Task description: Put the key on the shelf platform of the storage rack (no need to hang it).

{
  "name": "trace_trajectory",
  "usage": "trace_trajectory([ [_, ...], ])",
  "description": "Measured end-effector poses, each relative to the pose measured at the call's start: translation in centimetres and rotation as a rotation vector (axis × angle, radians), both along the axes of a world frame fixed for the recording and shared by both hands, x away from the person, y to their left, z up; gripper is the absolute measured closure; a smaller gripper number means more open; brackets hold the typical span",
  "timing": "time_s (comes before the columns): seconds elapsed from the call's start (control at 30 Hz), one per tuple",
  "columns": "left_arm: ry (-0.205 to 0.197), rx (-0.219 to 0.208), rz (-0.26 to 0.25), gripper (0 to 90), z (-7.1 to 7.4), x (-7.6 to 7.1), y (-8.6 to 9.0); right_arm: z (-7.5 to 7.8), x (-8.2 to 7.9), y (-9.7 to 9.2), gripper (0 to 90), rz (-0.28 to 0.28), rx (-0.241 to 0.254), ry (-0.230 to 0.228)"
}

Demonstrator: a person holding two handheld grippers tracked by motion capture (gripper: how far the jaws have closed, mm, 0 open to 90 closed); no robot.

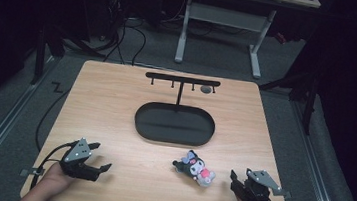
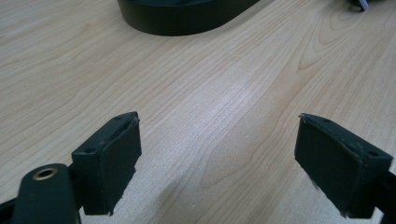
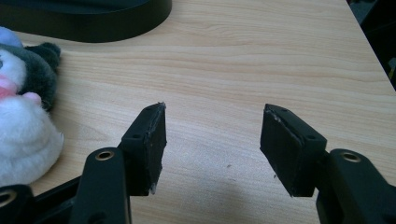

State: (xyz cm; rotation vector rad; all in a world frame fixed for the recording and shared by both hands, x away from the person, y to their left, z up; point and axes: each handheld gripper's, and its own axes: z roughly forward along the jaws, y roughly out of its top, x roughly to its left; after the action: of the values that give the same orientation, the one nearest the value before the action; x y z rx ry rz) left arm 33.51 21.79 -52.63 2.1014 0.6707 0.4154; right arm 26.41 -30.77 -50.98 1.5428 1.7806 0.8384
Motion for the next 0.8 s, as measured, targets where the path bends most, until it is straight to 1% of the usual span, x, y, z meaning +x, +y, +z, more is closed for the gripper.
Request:
trace_trajectory([
  [0.33,0.004,-0.001,0.001,15.5,0.0,0.1,0.0,0.0,0.1,0.1,44.2,0.018,0.001,0.025],
  [0.47,0.004,-0.001,0.0,15.5,0.0,0.1,0.0,0.2,-0.1,0.4,44.4,0.038,-0.008,0.05],
  [0.67,0.004,-0.001,-0.001,15.5,0.0,0.1,0.0,0.4,-0.1,0.9,44.4,0.059,-0.005,0.061],
  [0.8,0.003,-0.002,0.001,15.5,0.0,0.1,0.0,0.5,-0.1,1.2,43.1,0.059,-0.001,0.07],
])
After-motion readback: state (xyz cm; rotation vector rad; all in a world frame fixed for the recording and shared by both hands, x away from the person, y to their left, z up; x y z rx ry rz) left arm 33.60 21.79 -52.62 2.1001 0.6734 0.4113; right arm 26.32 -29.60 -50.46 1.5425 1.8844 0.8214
